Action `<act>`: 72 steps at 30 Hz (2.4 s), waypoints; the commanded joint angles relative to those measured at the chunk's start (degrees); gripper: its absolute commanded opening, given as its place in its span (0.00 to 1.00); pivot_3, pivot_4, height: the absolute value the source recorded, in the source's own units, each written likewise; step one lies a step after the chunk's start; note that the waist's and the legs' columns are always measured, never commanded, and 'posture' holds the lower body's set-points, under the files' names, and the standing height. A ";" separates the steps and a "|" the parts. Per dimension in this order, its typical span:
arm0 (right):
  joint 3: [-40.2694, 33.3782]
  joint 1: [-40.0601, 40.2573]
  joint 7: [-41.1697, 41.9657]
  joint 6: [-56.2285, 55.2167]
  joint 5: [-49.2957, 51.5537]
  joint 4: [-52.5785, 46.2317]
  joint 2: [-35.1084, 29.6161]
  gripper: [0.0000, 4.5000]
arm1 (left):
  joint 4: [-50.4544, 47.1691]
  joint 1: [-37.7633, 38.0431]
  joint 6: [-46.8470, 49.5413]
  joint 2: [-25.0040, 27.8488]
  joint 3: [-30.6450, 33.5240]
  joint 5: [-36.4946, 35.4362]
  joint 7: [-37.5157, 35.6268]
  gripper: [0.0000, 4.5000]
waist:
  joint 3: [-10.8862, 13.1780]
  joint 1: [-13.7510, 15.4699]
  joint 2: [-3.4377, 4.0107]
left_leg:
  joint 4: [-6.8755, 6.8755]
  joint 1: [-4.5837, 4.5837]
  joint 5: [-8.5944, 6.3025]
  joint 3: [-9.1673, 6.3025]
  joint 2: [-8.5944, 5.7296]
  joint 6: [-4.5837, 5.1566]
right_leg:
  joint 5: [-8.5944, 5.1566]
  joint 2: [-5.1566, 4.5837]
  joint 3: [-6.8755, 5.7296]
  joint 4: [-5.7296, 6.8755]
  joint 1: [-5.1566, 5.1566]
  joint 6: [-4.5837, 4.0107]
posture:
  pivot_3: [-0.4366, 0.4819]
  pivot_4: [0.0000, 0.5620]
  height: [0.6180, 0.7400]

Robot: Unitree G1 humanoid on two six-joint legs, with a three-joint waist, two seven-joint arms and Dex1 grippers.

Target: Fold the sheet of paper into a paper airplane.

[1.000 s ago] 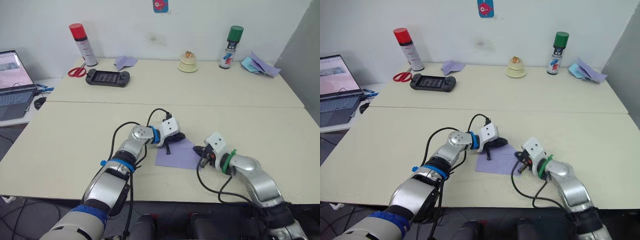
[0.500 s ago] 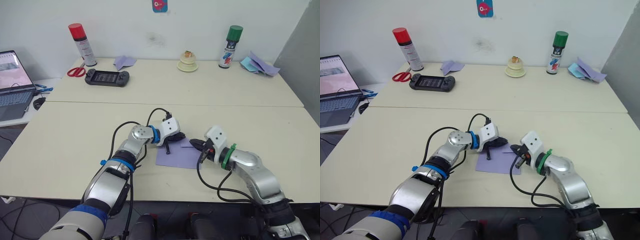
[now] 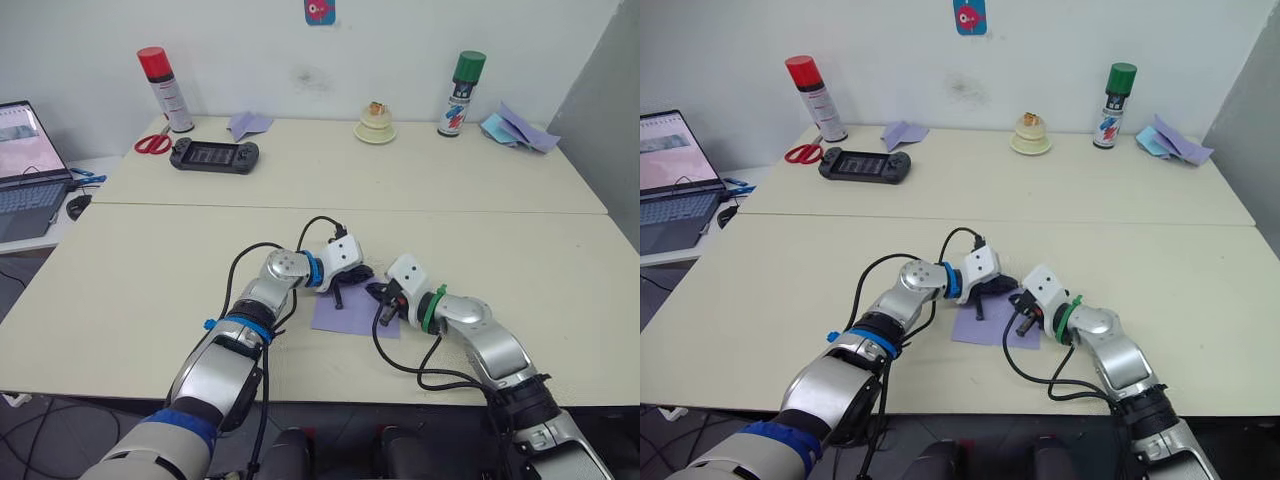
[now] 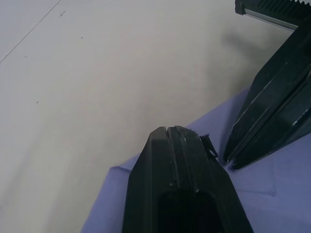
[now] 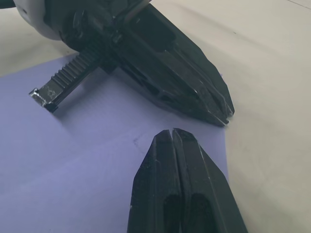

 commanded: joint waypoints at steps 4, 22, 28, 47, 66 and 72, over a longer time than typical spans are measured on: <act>1.88 0.45 0.21 1.99 -1.55 1.70 -0.04 0.01 | 5.84 -1.10 2.57 0.28 -0.58 2.88 4.80 0.00 | -0.02 0.06 -0.01 | 0.03 0.08 0.00 0.00 -0.02 0.00 | 0.01 0.00 -0.01 -0.01 0.11 0.03 | 0.48 0.27 0.85; 2.72 -0.30 -0.09 1.33 -1.87 2.89 0.65 0.01 | -8.32 -1.24 8.88 3.54 10.07 -7.47 5.99 0.00 | 0.04 -0.74 0.01 | -0.08 0.01 0.00 0.06 0.14 0.00 | 0.02 0.00 0.05 0.04 -0.13 0.02 | 0.48 0.27 0.85; 3.51 -0.08 0.24 -0.36 -2.27 3.58 0.79 0.01 | -29.22 7.24 23.18 7.95 15.70 -13.58 8.16 0.00 | 0.03 -0.90 0.04 | -0.04 -0.06 0.01 -0.01 0.16 -0.02 | 0.03 -0.05 0.16 0.05 -0.15 0.00 | 0.48 0.27 0.85; 3.52 -1.06 1.51 -2.07 -2.79 5.74 0.17 0.00 | -54.15 24.06 67.54 -0.05 33.02 -41.98 26.93 0.51 | 0.04 -0.89 0.04 | -0.03 -0.01 0.00 -0.04 0.15 -0.03 | 0.03 -0.10 0.19 0.03 -0.09 -0.01 | 0.48 0.27 0.85; 3.82 -0.83 1.78 -1.38 -2.82 4.90 -0.10 0.00 | -42.44 20.36 60.24 -0.96 28.54 -39.31 26.96 0.47 | 0.04 -0.56 0.03 | -0.04 0.01 0.00 0.00 0.15 -0.06 | 0.03 -0.10 0.21 0.00 -0.08 -0.01 | 0.48 0.27 0.85; 3.87 -0.77 1.61 -1.26 -2.86 4.84 0.02 0.00 | -42.19 19.71 59.79 -0.67 27.30 -39.32 25.69 0.09 | 0.04 -0.56 0.03 | -0.04 0.01 0.00 0.00 0.15 -0.06 | 0.03 -0.10 0.21 0.00 -0.09 -0.01 | 0.48 0.27 0.85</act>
